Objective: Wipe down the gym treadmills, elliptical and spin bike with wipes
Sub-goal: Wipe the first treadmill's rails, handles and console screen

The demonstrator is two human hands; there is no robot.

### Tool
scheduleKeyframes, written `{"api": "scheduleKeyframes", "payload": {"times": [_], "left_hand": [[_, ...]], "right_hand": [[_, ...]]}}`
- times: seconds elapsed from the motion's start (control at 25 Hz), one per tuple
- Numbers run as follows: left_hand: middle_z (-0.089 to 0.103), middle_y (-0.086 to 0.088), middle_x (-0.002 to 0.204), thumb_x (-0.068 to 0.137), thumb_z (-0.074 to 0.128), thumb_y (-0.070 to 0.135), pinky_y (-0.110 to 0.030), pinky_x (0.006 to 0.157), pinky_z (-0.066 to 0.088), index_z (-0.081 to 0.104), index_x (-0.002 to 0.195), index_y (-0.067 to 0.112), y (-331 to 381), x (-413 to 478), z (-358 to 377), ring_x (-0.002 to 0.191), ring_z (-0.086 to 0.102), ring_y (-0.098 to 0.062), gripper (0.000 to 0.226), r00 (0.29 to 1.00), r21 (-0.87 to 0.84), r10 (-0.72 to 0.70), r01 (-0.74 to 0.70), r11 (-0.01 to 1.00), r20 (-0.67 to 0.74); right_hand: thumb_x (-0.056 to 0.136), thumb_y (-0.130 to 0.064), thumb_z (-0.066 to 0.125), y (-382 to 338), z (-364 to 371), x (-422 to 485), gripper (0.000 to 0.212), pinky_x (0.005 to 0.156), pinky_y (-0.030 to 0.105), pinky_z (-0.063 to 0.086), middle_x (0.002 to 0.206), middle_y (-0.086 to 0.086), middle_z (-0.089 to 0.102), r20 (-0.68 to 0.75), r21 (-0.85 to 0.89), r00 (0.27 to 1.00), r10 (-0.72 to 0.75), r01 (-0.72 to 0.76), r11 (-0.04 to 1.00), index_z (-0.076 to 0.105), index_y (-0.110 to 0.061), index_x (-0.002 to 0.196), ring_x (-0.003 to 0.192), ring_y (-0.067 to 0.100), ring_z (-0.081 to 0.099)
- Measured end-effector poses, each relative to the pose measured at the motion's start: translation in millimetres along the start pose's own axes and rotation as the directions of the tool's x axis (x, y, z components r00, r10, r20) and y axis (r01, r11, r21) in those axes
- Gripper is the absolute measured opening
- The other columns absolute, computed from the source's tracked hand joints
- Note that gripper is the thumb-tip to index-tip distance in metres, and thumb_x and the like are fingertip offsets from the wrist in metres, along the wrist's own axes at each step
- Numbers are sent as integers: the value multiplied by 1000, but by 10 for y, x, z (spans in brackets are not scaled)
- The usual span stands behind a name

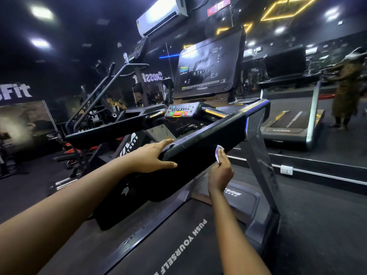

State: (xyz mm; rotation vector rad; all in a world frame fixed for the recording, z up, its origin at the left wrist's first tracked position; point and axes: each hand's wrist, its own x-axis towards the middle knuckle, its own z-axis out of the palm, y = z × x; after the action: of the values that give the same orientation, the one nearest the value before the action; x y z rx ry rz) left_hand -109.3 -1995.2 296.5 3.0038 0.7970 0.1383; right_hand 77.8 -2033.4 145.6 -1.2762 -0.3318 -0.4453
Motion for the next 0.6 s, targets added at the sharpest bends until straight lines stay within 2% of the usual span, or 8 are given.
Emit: {"api": "scheduleKeyframes", "payload": {"times": [0.04,0.08,0.12,0.2,0.24,0.28,0.52,0.6], "left_hand": [[39,-11,148,86,58,54,-32,111,29,15,151,27,25,33,14,135,36,-26,83,1000,23,-9,9,1000,14],[39,-10,148,87,57,54,-31,110,29,14,151,27,35,52,28,135,36,-25,82,1000,44,-17,16,999,18],[37,-8,149,88,56,53,-29,109,29,13,152,27,39,60,37,136,36,-24,80,1000,54,-15,14,998,11],[34,-4,152,90,54,52,-26,108,27,12,152,28,48,39,41,138,33,-20,79,1000,65,1,0,998,-7],[33,-3,153,90,54,52,-25,107,27,12,152,29,55,30,40,139,32,-19,78,1000,73,8,-7,997,-11],[33,-2,153,90,53,52,-24,106,26,11,152,29,64,27,41,139,32,-18,78,1000,76,8,-7,997,-11],[32,-2,152,89,53,54,-26,107,26,9,151,34,64,30,39,138,33,-20,78,1000,70,-11,10,997,7],[31,-1,153,89,53,54,-25,107,27,9,151,34,65,27,39,138,33,-20,79,1000,66,-7,6,998,6]], "right_hand": [[66,18,45,-73,-27,-18,51,88,19,40,111,20,65,1,-8,998,-56,56,998,66,3,110,102,34,64],[66,17,45,-189,-56,-105,53,90,23,41,113,19,65,34,-11,983,-182,183,983,65,2,113,105,29,63],[69,17,46,-316,-79,-239,54,95,27,43,118,18,63,104,14,931,-350,350,937,61,0,118,112,24,59],[80,15,47,-493,-140,-489,50,106,30,37,129,15,57,267,143,734,-624,610,779,55,-3,125,126,20,49],[84,14,48,-479,-144,-488,47,109,32,36,132,14,54,300,171,652,-696,681,712,55,-3,127,129,20,46],[85,14,50,-429,-142,-403,46,109,34,35,133,13,53,316,160,610,-726,720,675,54,-3,128,130,20,45],[75,11,42,-37,-40,528,51,101,33,40,121,14,62,366,-114,636,-679,755,646,61,-4,120,113,26,59],[75,10,46,16,-64,814,47,95,37,46,117,14,65,381,-171,691,-614,705,688,64,-4,116,107,27,63]]}}
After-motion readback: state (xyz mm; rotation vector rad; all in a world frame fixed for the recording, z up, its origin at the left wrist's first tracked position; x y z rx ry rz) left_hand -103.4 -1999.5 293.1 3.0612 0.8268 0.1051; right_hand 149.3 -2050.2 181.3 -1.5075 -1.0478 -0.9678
